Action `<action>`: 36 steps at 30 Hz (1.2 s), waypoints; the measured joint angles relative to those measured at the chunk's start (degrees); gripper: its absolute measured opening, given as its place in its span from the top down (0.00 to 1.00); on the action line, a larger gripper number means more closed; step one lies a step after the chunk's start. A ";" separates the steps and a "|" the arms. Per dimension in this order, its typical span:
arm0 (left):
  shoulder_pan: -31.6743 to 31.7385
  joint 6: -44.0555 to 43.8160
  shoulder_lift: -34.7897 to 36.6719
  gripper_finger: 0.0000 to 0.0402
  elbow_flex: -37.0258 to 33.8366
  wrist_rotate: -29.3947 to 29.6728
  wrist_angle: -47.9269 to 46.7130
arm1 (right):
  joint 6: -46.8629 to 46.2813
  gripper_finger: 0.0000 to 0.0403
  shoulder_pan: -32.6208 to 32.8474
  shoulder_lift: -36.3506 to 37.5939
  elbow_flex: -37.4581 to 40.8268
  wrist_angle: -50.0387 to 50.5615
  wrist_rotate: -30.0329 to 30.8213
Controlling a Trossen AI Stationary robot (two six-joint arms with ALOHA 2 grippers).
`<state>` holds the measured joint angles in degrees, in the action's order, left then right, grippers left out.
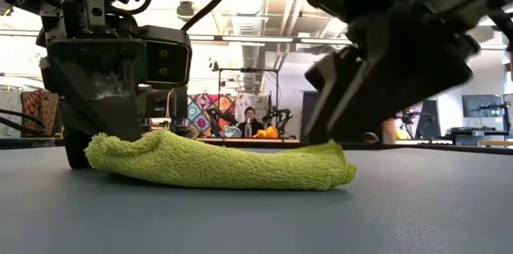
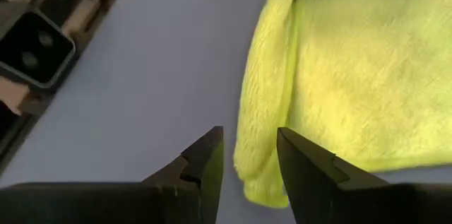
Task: Roll towel
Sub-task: Roll the green towel
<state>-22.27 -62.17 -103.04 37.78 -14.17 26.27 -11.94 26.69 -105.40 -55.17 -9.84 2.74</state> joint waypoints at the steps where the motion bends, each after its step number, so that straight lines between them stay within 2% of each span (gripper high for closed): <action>1: 0.05 0.00 -0.01 1.00 0.00 -0.01 0.08 | 0.00 0.61 0.27 -0.09 0.02 0.30 0.10; 5: 0.05 0.02 -0.01 1.00 0.00 0.06 0.49 | 0.02 0.61 1.04 -0.93 -1.20 0.06 2.15; 15: -0.60 0.29 0.71 1.00 0.02 2.17 2.71 | -0.71 0.61 0.27 -7.15 -3.66 0.56 1.95; 18: -2.20 1.29 1.84 1.00 -0.10 5.64 2.62 | 0.18 0.65 -0.18 -6.90 -3.66 1.43 1.41; 20: -3.68 1.89 2.61 1.00 -0.26 8.97 2.24 | 2.44 0.72 -0.55 -6.31 -3.63 2.26 0.52; 22: -5.06 2.23 3.38 1.00 -0.26 12.56 1.43 | 3.80 0.82 -1.53 -6.26 -3.64 2.57 -1.66; 25: -6.14 1.61 3.56 1.00 -0.13 13.47 1.37 | 5.01 0.95 -3.55 -6.23 -5.50 6.92 -7.54; 36: -9.60 3.02 3.64 1.00 0.00 17.30 0.37 | 13.15 0.97 -12.61 -7.93 -19.31 27.72 -29.84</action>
<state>-31.87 -59.16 -99.39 37.78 3.14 26.64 1.21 14.08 -113.33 -74.48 17.88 -27.11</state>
